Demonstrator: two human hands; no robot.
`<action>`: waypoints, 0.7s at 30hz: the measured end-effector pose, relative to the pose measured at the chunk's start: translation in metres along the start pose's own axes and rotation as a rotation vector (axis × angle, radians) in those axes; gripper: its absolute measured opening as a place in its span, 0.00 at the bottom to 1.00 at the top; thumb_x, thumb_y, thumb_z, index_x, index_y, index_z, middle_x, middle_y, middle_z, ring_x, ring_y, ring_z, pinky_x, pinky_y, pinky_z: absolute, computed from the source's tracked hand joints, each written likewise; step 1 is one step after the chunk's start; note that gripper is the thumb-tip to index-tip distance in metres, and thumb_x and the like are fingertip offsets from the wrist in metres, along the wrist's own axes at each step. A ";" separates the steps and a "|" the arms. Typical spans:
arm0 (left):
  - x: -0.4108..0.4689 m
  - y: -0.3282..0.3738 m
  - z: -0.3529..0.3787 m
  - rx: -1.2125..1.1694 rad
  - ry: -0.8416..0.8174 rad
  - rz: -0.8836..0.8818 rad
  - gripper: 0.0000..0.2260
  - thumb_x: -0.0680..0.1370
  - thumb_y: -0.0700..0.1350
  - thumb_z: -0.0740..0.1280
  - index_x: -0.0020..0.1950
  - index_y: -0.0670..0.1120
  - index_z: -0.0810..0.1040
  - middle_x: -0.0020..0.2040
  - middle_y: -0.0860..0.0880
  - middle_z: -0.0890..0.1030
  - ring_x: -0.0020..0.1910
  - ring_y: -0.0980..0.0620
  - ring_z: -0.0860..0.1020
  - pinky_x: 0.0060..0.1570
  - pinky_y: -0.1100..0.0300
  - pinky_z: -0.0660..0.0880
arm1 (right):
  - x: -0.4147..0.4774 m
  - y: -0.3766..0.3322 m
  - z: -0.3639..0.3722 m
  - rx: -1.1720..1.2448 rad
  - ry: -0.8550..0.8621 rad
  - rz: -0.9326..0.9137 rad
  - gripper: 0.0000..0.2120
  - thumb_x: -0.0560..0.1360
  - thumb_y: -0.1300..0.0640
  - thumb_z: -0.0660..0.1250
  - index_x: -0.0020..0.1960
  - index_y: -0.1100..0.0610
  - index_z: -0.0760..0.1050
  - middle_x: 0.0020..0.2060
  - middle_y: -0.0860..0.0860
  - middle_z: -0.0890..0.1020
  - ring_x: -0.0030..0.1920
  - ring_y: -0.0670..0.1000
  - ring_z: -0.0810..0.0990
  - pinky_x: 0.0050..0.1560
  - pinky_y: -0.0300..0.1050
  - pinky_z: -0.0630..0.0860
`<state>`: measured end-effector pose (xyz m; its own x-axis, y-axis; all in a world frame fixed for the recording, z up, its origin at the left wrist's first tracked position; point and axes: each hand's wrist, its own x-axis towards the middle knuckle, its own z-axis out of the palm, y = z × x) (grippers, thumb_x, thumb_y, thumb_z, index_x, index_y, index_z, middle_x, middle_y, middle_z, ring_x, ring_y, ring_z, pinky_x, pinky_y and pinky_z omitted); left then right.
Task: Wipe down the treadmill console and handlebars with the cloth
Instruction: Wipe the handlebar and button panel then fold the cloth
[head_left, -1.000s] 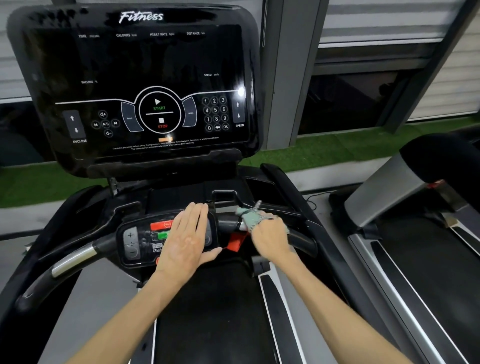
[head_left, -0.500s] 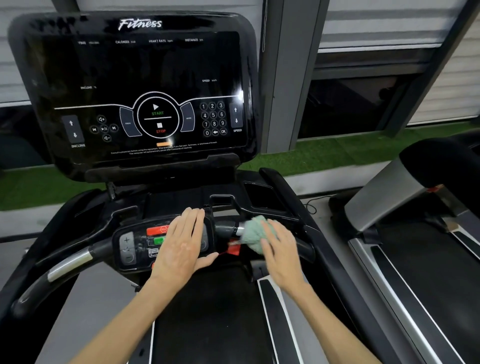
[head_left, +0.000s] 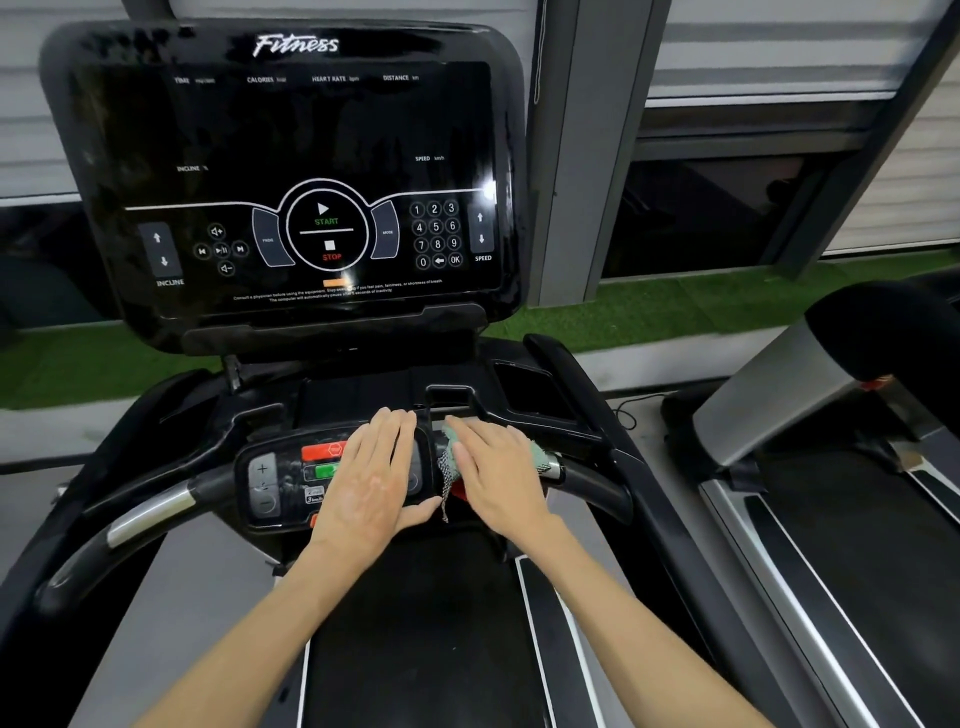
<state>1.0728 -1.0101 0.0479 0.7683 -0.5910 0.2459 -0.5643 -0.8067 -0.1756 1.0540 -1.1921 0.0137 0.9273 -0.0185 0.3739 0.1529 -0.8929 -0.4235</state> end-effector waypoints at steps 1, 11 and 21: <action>0.000 0.000 0.000 0.001 -0.002 0.001 0.44 0.70 0.65 0.68 0.73 0.32 0.65 0.68 0.35 0.72 0.70 0.38 0.70 0.69 0.44 0.69 | -0.004 0.004 0.002 0.027 0.019 -0.010 0.20 0.83 0.48 0.49 0.71 0.51 0.70 0.65 0.45 0.75 0.65 0.45 0.71 0.65 0.50 0.67; 0.001 0.000 0.003 0.029 -0.001 0.000 0.45 0.72 0.67 0.65 0.74 0.32 0.64 0.68 0.36 0.71 0.71 0.38 0.68 0.70 0.45 0.67 | -0.087 0.104 -0.008 0.224 0.117 0.352 0.20 0.83 0.49 0.51 0.75 0.49 0.63 0.71 0.45 0.68 0.72 0.44 0.62 0.73 0.54 0.61; 0.000 0.002 -0.001 0.010 0.000 -0.003 0.44 0.70 0.65 0.68 0.72 0.33 0.66 0.67 0.36 0.72 0.70 0.38 0.70 0.70 0.45 0.68 | -0.020 0.025 -0.002 0.018 0.136 0.228 0.26 0.79 0.49 0.43 0.65 0.53 0.75 0.59 0.48 0.80 0.60 0.51 0.76 0.61 0.51 0.66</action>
<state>1.0719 -1.0117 0.0485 0.7703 -0.5882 0.2464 -0.5585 -0.8087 -0.1844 1.0382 -1.2145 -0.0028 0.8843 -0.2798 0.3739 -0.0477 -0.8506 -0.5236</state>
